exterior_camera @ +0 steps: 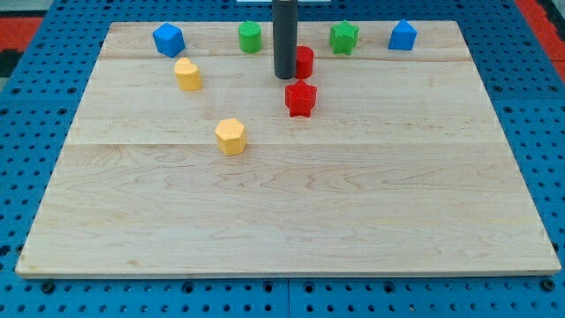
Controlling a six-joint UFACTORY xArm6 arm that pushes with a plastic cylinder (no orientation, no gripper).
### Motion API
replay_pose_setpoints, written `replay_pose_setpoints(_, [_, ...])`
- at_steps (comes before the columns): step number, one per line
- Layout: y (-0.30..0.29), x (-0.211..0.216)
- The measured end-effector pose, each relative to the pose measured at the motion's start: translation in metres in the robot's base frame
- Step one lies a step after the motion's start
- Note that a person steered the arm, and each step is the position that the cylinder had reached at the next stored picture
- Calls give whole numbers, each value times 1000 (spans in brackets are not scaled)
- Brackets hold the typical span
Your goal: Move your arm to the left center of the board
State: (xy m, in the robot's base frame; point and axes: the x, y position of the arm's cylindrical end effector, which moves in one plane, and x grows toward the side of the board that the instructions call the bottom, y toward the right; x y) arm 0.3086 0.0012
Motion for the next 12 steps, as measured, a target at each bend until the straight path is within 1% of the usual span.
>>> replay_pose_setpoints(1, [-34,18])
replay_pose_setpoints(2, [-54,62])
replay_pose_setpoints(4, [-126,86])
replay_pose_setpoints(5, [-83,116])
replay_pose_setpoints(6, [-79,122])
replay_pose_setpoints(7, [-105,146])
replay_pose_setpoints(8, [-77,143])
replay_pose_setpoints(9, [-45,131])
replay_pose_setpoints(10, [-19,131])
replay_pose_setpoints(11, [-25,136])
replay_pose_setpoints(12, [-53,136])
